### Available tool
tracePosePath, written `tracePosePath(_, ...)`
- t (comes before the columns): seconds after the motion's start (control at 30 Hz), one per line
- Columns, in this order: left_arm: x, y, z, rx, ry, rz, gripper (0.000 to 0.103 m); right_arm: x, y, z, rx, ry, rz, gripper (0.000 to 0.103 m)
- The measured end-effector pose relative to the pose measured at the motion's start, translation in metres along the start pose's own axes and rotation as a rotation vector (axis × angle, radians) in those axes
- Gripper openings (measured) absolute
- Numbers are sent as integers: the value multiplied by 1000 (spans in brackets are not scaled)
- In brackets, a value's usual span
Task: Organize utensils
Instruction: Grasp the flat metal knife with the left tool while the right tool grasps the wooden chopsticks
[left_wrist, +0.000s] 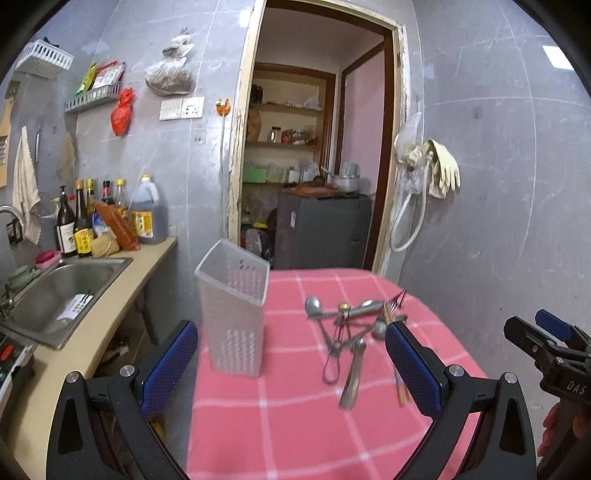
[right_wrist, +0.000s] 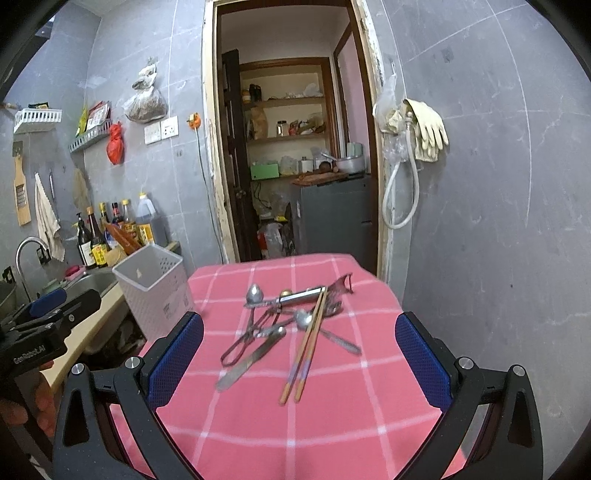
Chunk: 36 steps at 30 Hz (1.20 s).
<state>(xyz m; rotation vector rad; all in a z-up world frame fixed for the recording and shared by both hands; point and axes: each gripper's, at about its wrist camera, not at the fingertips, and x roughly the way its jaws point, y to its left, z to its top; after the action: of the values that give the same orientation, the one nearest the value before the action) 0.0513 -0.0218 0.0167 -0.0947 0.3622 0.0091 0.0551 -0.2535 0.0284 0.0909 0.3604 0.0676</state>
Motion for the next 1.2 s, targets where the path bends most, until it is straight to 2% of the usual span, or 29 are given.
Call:
tracePosePath(0.3, 48, -31, 19, -9, -14, -32, 102, 57, -33, 33, -3, 1, 25, 102)
tracePosePath(0.57, 103, -53, 4, 6, 93, -87, 102, 135, -62, 32, 13, 119, 112, 102)
tracePosePath(0.67, 124, -59, -5, 10, 136, -114, 98, 163, -71, 25, 26, 174, 154, 102)
tracePosePath(0.73, 138, -64, -11, 24, 172, -132, 90, 180, -75, 18, 28, 209, 179, 100)
tracePosePath(0.87, 163, -72, -25, 44, 237, -167, 78, 209, -74, 5, 13, 264, 225, 82)
tracePosePath(1.0, 188, -78, -41, 53, 318, -209, 60, 240, -71, -7, 11, 323, 291, 64)
tracePosePath(1.13, 208, -84, -55, 65, 415, -234, 41, 274, -64, -13, -1, 388, 333, 55)
tracePosePath(1.2, 216, -87, -59, 73, 460, -240, 35, 291, -60, -15, -11, 420, 347, 50)
